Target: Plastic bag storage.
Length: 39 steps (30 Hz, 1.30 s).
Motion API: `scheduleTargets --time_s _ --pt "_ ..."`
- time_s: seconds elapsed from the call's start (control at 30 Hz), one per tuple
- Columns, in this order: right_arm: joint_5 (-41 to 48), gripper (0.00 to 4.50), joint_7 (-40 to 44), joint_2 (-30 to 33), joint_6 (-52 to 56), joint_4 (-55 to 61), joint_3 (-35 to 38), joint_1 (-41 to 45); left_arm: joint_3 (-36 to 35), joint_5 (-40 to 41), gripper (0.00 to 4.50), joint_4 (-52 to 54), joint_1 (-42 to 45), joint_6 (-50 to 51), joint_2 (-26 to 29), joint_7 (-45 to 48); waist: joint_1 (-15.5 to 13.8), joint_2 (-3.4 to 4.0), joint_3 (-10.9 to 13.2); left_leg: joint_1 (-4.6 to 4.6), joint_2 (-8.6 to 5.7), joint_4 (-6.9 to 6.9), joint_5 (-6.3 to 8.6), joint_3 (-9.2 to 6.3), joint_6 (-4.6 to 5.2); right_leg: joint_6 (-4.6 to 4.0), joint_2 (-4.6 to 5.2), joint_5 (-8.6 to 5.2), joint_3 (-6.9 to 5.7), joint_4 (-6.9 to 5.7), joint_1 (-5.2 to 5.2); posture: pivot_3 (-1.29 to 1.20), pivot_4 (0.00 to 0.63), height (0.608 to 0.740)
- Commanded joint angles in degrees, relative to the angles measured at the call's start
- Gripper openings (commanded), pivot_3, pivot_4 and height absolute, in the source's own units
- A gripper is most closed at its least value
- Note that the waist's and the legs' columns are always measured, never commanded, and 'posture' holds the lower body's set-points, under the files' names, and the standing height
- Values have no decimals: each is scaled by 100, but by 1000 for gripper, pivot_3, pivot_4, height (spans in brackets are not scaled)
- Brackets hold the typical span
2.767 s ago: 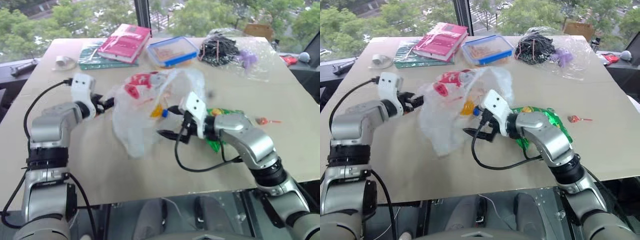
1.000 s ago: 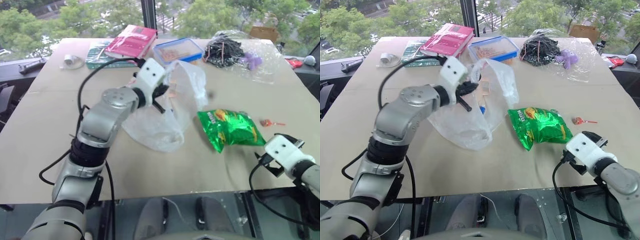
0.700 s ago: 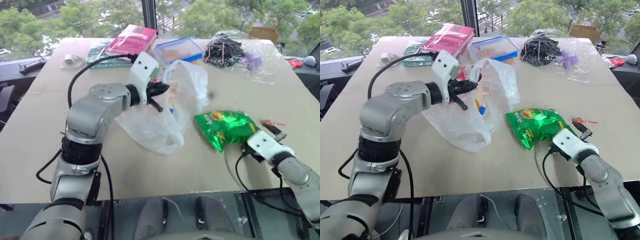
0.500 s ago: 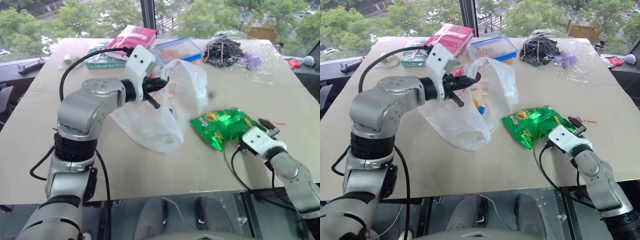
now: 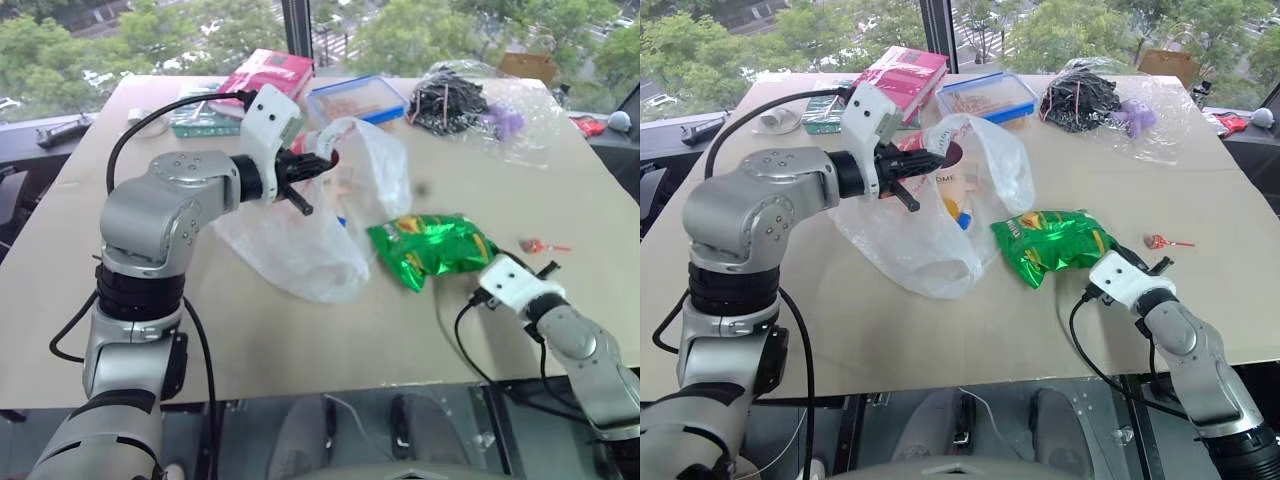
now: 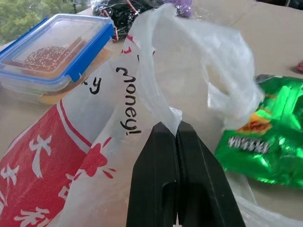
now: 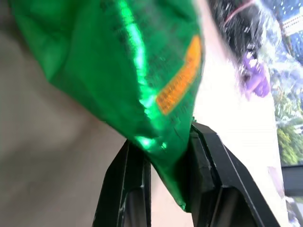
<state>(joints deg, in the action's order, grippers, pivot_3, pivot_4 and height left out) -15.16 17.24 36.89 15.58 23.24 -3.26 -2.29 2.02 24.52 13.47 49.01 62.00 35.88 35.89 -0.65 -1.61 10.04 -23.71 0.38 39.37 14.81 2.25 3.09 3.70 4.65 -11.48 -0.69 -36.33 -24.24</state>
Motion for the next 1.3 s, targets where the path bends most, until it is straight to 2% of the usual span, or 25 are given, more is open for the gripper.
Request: scheduleTargets --time_s 0.03,0.27,0.4,0.53,0.67,0.83,1.0,1.17,1.3 --pt "108 51 154 -49 137 607 320 64 -153 -4 0 -65 166 -195 51 28 0 0 0 0 0 0 0 0 0 0 0 0 0 0 0 0 150 740" --pt "139 51 431 -58 397 1046 519 12 -150 3 0 -188 215 -265 1 7 -6 0 0 -1 -2 0 0 0 0 0 0 0 -1 0 0 0 150 740" --pt "809 51 811 -234 915 1722 840 104 -159 54 0 -216 213 -259 89 128 -4 1 1 -1 -2 0 0 0 0 0 0 0 -1 -1 0 0 150 740" --pt "1505 51 1025 -491 1714 2319 987 454 -95 405 0 33 77 -151 506 818 32 4 1 1 1 0 0 0 0 -1 -4 0 0 -7 -2 0 150 740" --pt "1869 51 849 -821 2462 2440 909 1091 -76 676 0 80 55 -20 785 1206 40 3 1 3 3 1 1 0 1 -2 -1 0 -1 -11 -2 0 150 740" --pt "2315 51 750 -1295 2912 2398 648 1680 -175 684 0 -227 389 172 575 889 -19 5 2 1 -1 1 1 -6 2 -2 0 0 -5 -15 -2 0 150 740" --pt "2713 51 886 -1321 2929 2422 713 1833 -124 307 0 -842 762 191 306 302 -5 5 2 -4 -11 3 1 -8 3 -1 1 0 -7 -12 -2 0 150 740" --pt "3113 51 934 -1303 2992 2470 705 1973 -61 382 0 -740 760 149 297 373 26 6 3 -2 -7 2 1 -7 1 -2 -3 0 -6 -16 -5 0 150 740" --pt "3111 51 915 -1360 2853 2286 200 2248 57 342 0 -573 646 94 353 431 46 6 3 -1 -6 1 1 -7 3 -2 -3 0 -6 -19 -6 0 150 740"
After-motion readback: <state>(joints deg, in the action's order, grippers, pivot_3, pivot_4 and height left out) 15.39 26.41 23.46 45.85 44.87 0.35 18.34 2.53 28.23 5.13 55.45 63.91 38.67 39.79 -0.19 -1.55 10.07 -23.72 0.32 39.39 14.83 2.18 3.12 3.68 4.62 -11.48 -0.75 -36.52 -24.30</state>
